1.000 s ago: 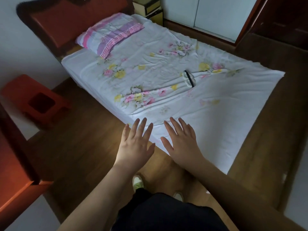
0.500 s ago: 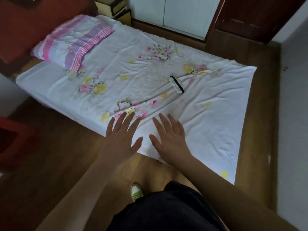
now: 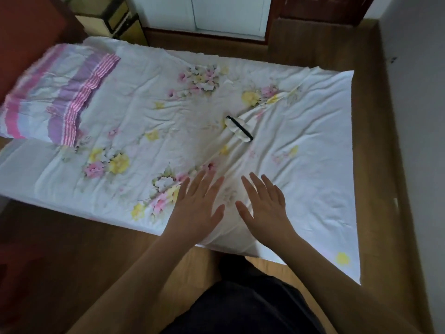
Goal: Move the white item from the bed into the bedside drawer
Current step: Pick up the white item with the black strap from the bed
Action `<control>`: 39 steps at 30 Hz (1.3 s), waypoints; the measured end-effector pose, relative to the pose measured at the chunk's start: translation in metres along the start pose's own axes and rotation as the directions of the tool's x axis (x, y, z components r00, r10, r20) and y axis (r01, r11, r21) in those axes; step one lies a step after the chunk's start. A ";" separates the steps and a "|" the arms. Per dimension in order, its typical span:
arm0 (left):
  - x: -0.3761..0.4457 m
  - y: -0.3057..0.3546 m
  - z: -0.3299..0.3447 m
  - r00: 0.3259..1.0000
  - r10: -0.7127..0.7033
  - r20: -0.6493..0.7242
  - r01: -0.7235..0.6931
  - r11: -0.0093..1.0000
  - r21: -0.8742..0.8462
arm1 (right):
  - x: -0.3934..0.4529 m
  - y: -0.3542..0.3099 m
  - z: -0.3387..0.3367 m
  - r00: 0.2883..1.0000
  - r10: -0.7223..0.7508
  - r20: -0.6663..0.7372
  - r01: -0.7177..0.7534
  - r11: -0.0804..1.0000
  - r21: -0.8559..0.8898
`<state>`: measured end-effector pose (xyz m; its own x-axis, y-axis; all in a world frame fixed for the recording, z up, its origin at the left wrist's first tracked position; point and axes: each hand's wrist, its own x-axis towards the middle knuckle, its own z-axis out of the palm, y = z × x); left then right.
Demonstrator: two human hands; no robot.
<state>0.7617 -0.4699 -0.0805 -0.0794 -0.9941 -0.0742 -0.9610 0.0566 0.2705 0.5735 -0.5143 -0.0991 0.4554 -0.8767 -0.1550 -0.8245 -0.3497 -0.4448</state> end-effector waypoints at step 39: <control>0.325 -0.217 0.196 0.967 0.208 0.149 -0.179 0.966 -0.187 | 0.400 0.142 0.212 0.802 0.590 -0.091 -0.449 0.697 0.560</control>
<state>0.8929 -0.7873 -0.3517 -0.3159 -0.9354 -0.1586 -0.8645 0.2150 0.4543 0.7096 -0.8448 -0.4110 -0.1513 -0.9397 -0.3066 -0.5906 0.3347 -0.7343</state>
